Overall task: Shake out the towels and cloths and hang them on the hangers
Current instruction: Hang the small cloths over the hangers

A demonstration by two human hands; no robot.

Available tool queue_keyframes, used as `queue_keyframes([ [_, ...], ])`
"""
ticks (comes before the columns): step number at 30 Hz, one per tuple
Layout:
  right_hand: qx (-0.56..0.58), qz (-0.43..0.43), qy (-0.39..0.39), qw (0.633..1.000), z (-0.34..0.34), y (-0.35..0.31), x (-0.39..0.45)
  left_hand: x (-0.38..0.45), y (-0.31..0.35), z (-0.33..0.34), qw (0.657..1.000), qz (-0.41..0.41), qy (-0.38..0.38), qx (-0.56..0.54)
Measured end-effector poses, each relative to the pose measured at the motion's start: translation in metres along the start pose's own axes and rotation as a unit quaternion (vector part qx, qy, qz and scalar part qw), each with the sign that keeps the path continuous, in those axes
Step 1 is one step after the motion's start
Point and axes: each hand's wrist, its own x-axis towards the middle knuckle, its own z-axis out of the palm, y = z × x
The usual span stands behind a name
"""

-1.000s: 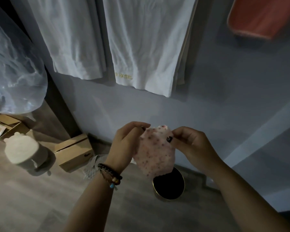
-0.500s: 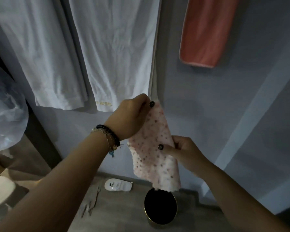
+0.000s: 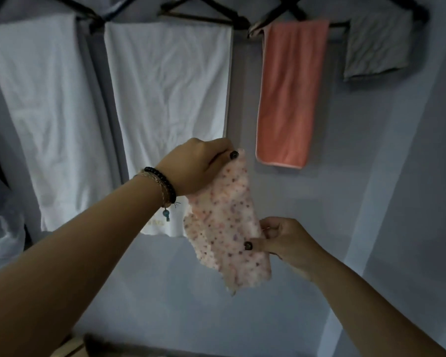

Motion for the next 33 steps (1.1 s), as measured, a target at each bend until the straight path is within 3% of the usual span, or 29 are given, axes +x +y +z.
queue_keyframes([
  [4, -0.035, -0.025, 0.017, 0.999, 0.002, -0.018, 0.012, 0.013, -0.015, -0.017, 0.998, 0.032, 0.011, 0.062],
  [9, -0.111, -0.055, 0.052, 0.991, 0.005, -0.030, 0.029, 0.022, -0.033, -0.024, 0.999, -0.007, 0.004, -0.039],
  [14, -0.012, -0.216, 0.099, 0.971, 0.001, -0.073, 0.051, 0.037, -0.031, -0.022, 0.986, -0.037, -0.023, -0.164],
  [18, -0.035, -0.301, 0.060, 0.951, -0.008, -0.116, 0.064, 0.058, -0.030, -0.021, 0.973, -0.038, -0.014, -0.227],
  [23, -0.118, -0.310, 0.016, 0.943, -0.035, -0.136, 0.087, 0.086, -0.036, -0.020, 0.979, -0.028, 0.010, -0.203],
  [29, -0.271, -0.308, 0.002, 0.912, -0.072, -0.153, 0.112, 0.120, -0.037, -0.011, 0.997, 0.006, -0.074, -0.014],
  [33, -0.400, -0.268, -0.015, 0.876, -0.096, -0.166, 0.127, 0.138, -0.046, 0.001, 0.994, 0.008, -0.105, 0.031],
])
